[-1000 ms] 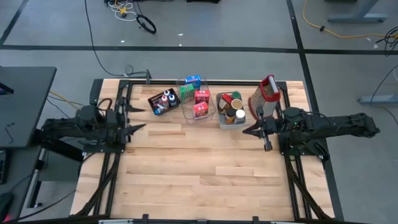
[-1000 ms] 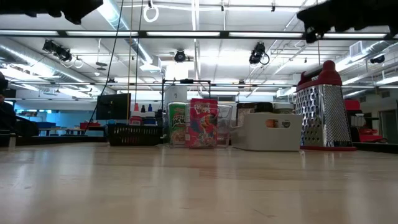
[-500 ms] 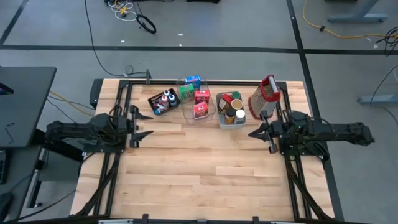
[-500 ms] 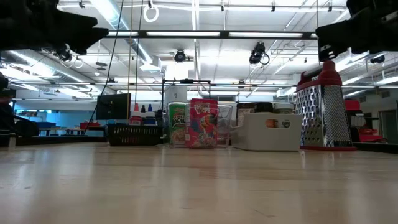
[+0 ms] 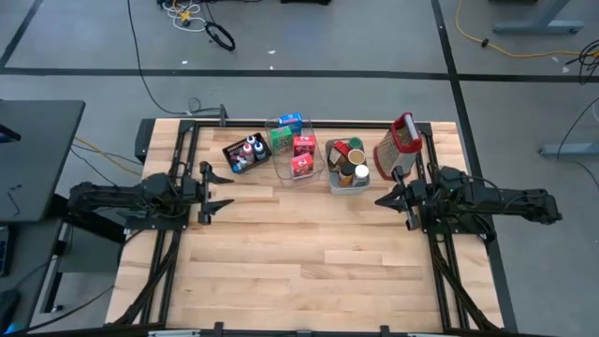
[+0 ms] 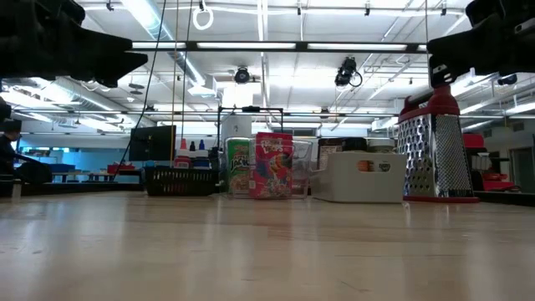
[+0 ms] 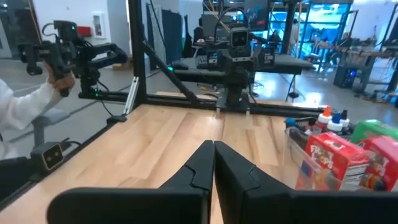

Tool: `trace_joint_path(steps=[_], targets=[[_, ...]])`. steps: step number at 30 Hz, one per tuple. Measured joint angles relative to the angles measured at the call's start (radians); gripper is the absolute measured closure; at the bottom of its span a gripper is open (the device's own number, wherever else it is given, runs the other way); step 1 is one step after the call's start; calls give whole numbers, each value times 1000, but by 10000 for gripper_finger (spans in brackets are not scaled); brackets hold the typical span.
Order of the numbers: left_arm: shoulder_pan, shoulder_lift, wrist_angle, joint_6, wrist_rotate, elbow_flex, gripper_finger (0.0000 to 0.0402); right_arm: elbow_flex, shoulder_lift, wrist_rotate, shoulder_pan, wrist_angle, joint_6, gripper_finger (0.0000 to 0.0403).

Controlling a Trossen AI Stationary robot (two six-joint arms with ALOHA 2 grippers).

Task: Pick & Place Kitchen Items
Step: Return to Home Position

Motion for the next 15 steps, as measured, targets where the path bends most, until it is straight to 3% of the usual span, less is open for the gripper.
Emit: trace_joint_path(steps=[9,15], targets=[[0,0,-37,-8,-2,0,132,-2,1,5,0,-3,4,381],[0,0,-40,-79,-22,-1,132,-92,1,21,0,102,24,381]])
